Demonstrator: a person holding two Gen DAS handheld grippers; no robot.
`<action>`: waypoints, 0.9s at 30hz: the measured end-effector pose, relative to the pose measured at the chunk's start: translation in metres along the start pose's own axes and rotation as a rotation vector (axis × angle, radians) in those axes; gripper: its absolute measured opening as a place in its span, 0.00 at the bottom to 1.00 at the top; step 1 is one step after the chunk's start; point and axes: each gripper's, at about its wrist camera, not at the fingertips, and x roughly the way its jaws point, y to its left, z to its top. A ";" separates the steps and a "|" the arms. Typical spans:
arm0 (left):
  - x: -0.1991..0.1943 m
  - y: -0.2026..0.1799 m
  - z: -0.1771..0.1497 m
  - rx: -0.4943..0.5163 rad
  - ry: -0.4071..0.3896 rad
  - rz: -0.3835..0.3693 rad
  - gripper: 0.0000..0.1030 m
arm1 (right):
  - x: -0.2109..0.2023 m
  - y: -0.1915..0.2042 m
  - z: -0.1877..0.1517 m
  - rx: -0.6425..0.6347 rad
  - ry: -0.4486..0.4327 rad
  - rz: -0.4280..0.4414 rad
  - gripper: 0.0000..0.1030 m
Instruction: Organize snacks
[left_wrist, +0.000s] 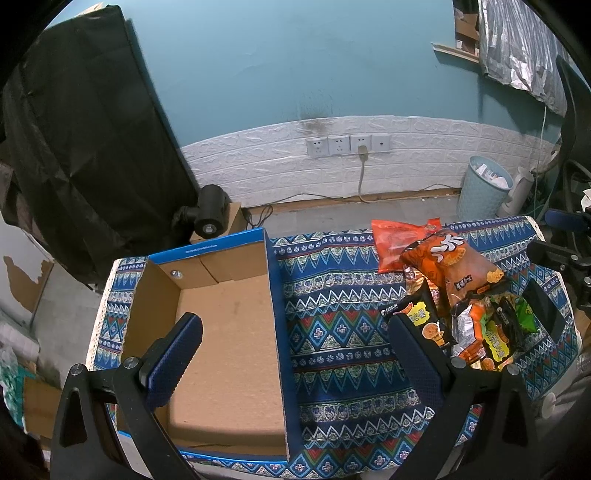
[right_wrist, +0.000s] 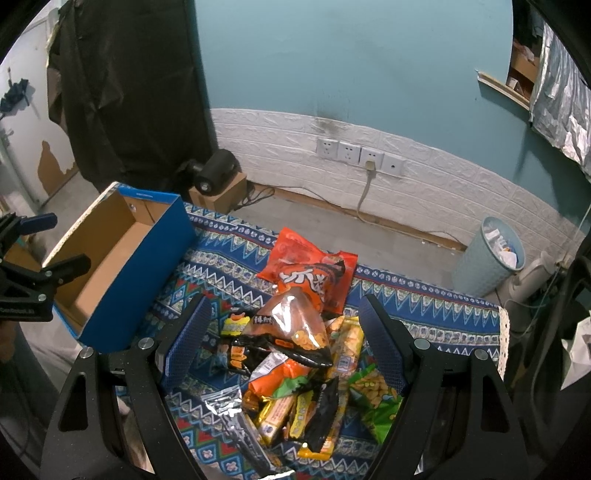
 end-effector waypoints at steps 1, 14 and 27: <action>0.000 -0.001 0.000 0.001 0.000 0.000 0.99 | 0.000 0.000 0.000 0.000 -0.001 -0.001 0.78; 0.001 -0.001 0.002 0.005 0.006 0.000 0.99 | -0.003 -0.001 -0.001 0.003 -0.003 0.001 0.78; 0.001 -0.005 0.001 0.010 0.006 -0.002 0.99 | -0.003 -0.003 -0.001 0.003 0.004 -0.004 0.78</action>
